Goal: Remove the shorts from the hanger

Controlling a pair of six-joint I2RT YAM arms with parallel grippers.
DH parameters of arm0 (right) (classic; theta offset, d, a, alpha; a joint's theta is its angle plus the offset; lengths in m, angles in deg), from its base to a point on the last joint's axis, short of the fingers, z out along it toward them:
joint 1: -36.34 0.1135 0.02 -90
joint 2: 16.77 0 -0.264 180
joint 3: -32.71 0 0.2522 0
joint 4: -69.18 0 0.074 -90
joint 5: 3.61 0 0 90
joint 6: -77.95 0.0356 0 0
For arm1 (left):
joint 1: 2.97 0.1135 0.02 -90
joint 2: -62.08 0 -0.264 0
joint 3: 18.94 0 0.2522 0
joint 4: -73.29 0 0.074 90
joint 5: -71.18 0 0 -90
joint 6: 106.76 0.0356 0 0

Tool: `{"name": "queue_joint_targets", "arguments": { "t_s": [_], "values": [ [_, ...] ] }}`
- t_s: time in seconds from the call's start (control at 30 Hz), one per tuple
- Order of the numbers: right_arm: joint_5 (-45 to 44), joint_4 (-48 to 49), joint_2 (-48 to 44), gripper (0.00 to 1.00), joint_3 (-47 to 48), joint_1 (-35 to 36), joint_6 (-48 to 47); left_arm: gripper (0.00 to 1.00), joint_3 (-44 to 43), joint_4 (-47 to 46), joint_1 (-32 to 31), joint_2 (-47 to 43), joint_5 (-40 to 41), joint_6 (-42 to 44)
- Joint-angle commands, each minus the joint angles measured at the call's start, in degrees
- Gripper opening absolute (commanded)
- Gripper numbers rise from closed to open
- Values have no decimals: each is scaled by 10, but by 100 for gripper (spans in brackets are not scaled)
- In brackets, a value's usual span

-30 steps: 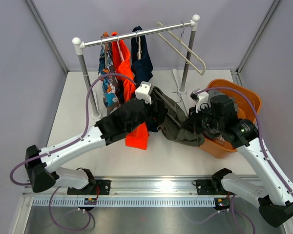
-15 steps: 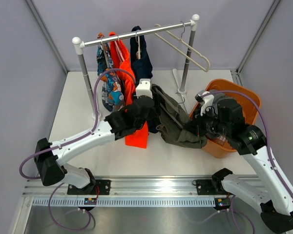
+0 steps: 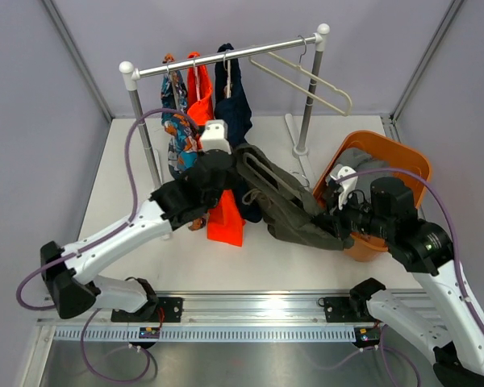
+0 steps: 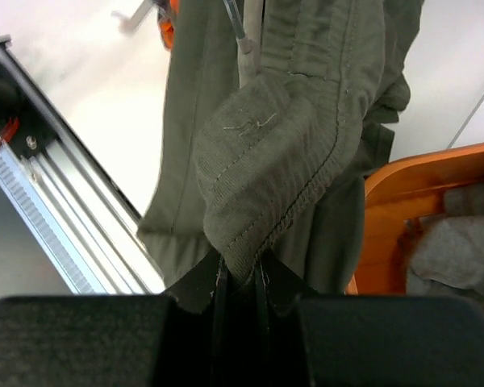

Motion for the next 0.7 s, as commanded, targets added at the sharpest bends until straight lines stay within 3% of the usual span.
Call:
{"name": "queue_joint_targets", "arguments": {
  "t_s": [0.0,0.13,0.33,0.5,0.53,0.57,0.67],
  "values": [
    [53,-71,-36,0,8,-4,-115,0,22,-12,49,-80,40,-5],
    [57,-101,-41,0,16,-4,-164,0,38,2,71,-99,12,-8],
    [59,-15,-74,0,33,-4,-77,0,97,-27,73,-132,-65,-9],
    [49,29,-50,0,68,-4,-18,2,160,-75,73,-174,-143,-1],
    [47,35,-45,0,68,-4,-13,7,168,-99,72,-181,-159,14],
    [34,40,-33,0,67,-4,3,27,185,-112,73,-198,-194,22],
    [34,51,-18,0,55,-4,26,63,202,-149,73,-224,-279,75]
  ]
}}
